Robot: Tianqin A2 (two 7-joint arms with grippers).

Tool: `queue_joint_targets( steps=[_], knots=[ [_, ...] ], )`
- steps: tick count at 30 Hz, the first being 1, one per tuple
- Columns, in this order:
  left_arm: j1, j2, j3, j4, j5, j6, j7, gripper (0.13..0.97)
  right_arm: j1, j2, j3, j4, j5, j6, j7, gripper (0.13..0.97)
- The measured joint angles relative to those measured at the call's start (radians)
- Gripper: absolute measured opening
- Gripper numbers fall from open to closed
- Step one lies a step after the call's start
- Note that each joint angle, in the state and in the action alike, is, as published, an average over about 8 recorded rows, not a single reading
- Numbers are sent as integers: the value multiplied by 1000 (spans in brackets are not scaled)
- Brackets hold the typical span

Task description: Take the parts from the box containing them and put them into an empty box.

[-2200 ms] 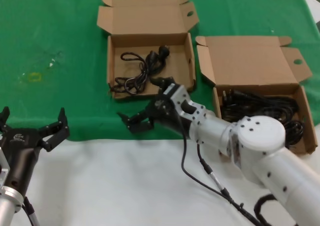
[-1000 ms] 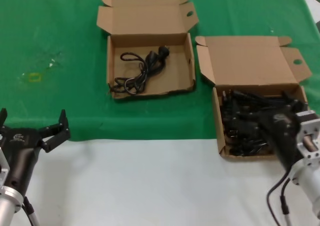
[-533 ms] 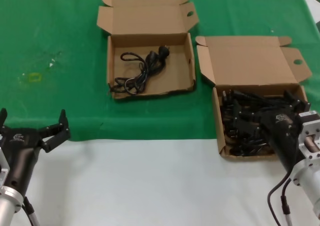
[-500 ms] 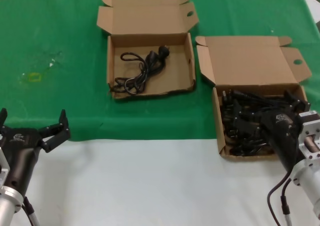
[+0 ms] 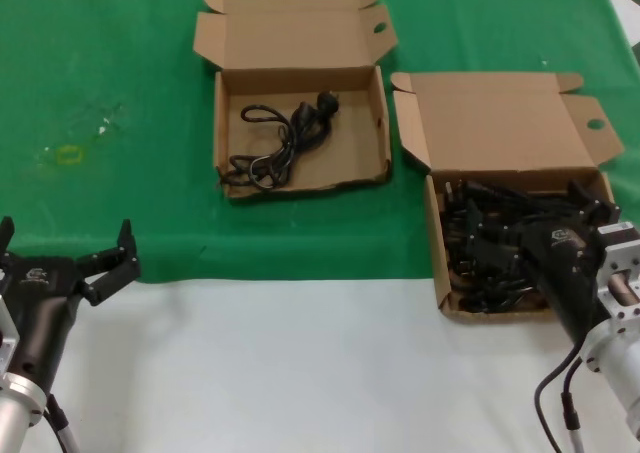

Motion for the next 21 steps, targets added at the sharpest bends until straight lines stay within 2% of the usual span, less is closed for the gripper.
queue_joint_targets(
  steps=[21],
  knots=[
    [0, 0, 0, 0, 0, 0, 0, 966, 0, 0, 0, 0, 0, 0, 0, 966]
  ],
)
